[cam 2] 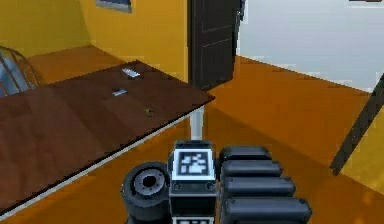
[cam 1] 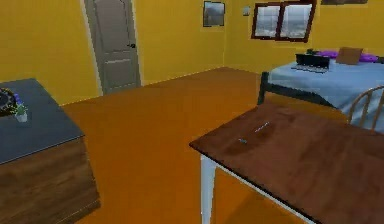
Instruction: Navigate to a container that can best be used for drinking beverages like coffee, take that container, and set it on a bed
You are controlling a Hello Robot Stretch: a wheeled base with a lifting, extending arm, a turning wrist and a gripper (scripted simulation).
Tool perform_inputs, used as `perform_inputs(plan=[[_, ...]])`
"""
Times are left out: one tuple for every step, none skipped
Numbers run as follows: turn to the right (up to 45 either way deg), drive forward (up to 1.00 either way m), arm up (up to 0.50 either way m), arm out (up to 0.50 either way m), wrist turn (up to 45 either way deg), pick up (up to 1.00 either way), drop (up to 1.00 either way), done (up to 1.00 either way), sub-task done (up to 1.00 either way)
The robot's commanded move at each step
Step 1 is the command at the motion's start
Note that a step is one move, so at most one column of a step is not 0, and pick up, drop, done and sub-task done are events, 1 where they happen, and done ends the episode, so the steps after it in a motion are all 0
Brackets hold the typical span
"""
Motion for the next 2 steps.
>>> perform_inputs(plan=[[-24.0,0.0,0.0,0.0,0.0,0.0,0.0,0.0,0.0],[0.0,0.95,0.0,0.0,0.0,0.0,0.0,0.0,0.0]])
